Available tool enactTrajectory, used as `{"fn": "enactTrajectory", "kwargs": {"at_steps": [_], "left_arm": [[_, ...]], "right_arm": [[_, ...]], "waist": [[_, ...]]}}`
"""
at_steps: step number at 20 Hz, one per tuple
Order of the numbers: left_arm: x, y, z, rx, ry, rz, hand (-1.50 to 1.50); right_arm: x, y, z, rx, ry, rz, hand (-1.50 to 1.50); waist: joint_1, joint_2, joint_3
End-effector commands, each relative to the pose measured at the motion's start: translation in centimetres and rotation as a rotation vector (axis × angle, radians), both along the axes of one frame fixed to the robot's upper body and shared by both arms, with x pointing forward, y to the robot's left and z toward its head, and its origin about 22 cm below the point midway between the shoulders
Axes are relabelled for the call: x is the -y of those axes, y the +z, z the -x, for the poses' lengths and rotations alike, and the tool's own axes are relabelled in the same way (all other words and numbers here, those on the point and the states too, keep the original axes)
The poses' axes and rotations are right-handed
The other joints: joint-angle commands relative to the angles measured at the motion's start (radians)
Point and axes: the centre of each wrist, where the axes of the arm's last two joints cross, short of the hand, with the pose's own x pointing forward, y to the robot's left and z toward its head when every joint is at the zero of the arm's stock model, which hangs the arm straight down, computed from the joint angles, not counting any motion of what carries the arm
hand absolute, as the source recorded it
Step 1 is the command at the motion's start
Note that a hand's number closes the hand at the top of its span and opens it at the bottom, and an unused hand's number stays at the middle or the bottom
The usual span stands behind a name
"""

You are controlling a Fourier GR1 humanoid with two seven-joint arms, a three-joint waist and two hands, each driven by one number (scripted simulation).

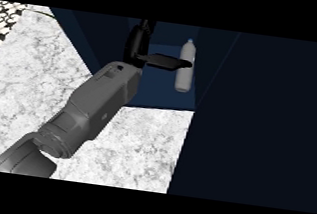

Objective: Pick up the bottled water, place it into the cabinet and close the cabinet

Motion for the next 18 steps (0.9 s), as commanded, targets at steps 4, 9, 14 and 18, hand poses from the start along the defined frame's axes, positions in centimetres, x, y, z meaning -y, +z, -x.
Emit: {"fn": "enactTrajectory", "kwargs": {"at_steps": [4, 9, 14, 18], "left_arm": [[0.1, -1.2, 1.2, -0.01, -0.108, 0.13, -1.5], [0.9, -1.0, 2.5, 0.001, -0.185, 0.18, -1.5], [1.5, -2.1, 6.0, -0.045, -0.206, 0.21, 1.5], [1.0, -1.8, 8.5, -0.056, -0.195, 0.234, 1.5]], "right_arm": [[1.0, 1.7, 1.1, 0.006, 0.0, 0.013, -1.5], [1.1, 1.1, 0.8, 0.015, -0.02, 0.004, -1.5], [0.0, 1.8, 1.5, 0.01, -0.031, 0.017, -1.5], [0.2, 0.8, 0.9, 0.023, -0.026, 0.094, -1.5]], "waist": [[0.021, -0.013, 0.001], [0.064, -0.024, 0.001], [0.084, -0.031, 0.0], [0.097, -0.037, 0.001]]}}
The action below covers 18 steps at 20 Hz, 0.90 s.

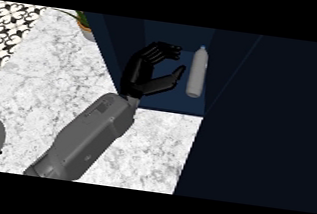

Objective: Pick up the bottled water, place it into the cabinet and close the cabinet

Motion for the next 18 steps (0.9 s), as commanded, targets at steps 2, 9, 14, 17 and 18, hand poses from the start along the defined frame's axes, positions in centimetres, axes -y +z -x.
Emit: {"fn": "enactTrajectory", "kwargs": {"at_steps": [2, 9, 14, 17, 18], "left_arm": [[-1.7, -1.4, 3.6, -0.029, -0.025, 0.012, 1.5], [-7.4, -2.6, 8.4, -0.028, 0.027, -0.018, 1.5], [-10.3, -1.2, 12.4, -0.014, 0.028, -0.013, 1.5], [-11.9, -1.9, 15.2, -0.014, 0.069, -0.02, 1.5], [-12.9, -0.5, 14.4, 0.002, 0.068, -0.024, 1.5]], "right_arm": [[-0.1, 2.0, 0.9, 0.066, 0.034, 0.132, -1.5], [-1.3, 1.5, 1.5, -0.054, 0.231, 0.234, 1.5], [-3.1, 2.6, 2.2, -0.128, 0.307, 0.115, 1.5], [-4.2, 2.5, 2.6, -0.088, 0.341, 0.121, 1.5], [-6.3, 1.8, 1.0, -0.098, 0.344, 0.138, 1.5]], "waist": [[0.013, 0.0, -0.001], [0.002, 0.006, -0.001], [0.006, 0.007, -0.002], [-0.004, 0.008, -0.001], [0.002, 0.01, -0.002]]}}
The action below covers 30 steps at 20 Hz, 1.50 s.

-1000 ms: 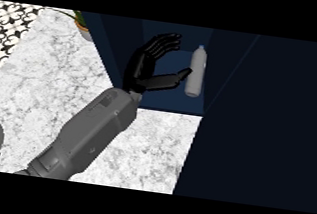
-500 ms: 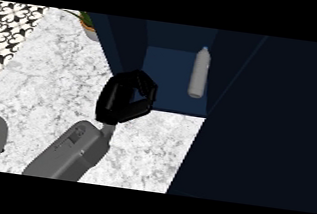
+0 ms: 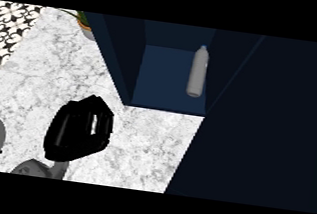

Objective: Pick up the bottled water, place it into the cabinet and close the cabinet

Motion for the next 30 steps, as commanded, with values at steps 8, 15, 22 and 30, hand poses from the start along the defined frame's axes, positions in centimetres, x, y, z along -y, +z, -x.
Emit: {"fn": "enactTrajectory", "kwargs": {"at_steps": [8, 15, 22, 30], "left_arm": [[-5.2, 0.3, 5.2, 0.024, 0.059, 0.016, 1.5], [-8.6, 0.9, 5.8, 0.022, 0.071, 0.023, 1.5], [-10.0, 1.6, 6.3, 0.022, 0.071, 0.014, 1.5], [-13.3, 0.5, 7.6, 0.023, 0.056, 0.005, 1.5]], "right_arm": [[-8.2, 1.3, 0.1, 0.014, 0.193, -0.012, 1.5], [-10.5, 2.3, -1.1, 0.174, 0.161, 0.043, 1.5], [-11.9, 2.3, -4.5, 0.148, 0.002, 0.029, 1.5], [-12.2, 4.1, -12.1, -0.008, -0.096, -0.058, 1.5]], "waist": [[0.007, 0.003, -0.001], [0.014, 0.004, -0.002], [0.028, 0.009, -0.003], [0.038, 0.019, -0.001]]}}
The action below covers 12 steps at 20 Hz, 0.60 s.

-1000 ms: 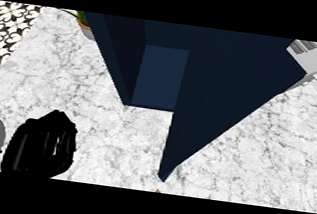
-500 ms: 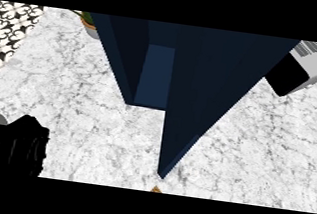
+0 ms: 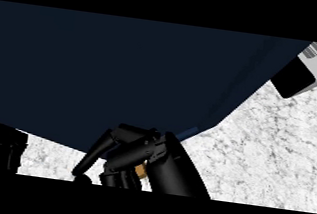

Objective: Pick up the bottled water, place it into the cabinet and close the cabinet

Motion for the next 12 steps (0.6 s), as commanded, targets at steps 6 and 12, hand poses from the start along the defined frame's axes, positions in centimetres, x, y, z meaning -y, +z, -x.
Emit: {"fn": "enactTrajectory", "kwargs": {"at_steps": [6, 12], "left_arm": [[-3.5, 0.6, 1.2, 0.01, 0.011, -0.012, 1.5], [-3.6, 0.6, 1.2, 0.017, 0.011, -0.001, 1.5]], "right_arm": [[-0.2, 1.2, -11.6, -0.186, 0.037, -0.082, 1.5], [0.1, -2.6, -18.0, -0.198, 0.01, -0.028, 1.5]], "waist": [[-0.016, 0.002, 0.003], [-0.023, 0.001, 0.002]]}}
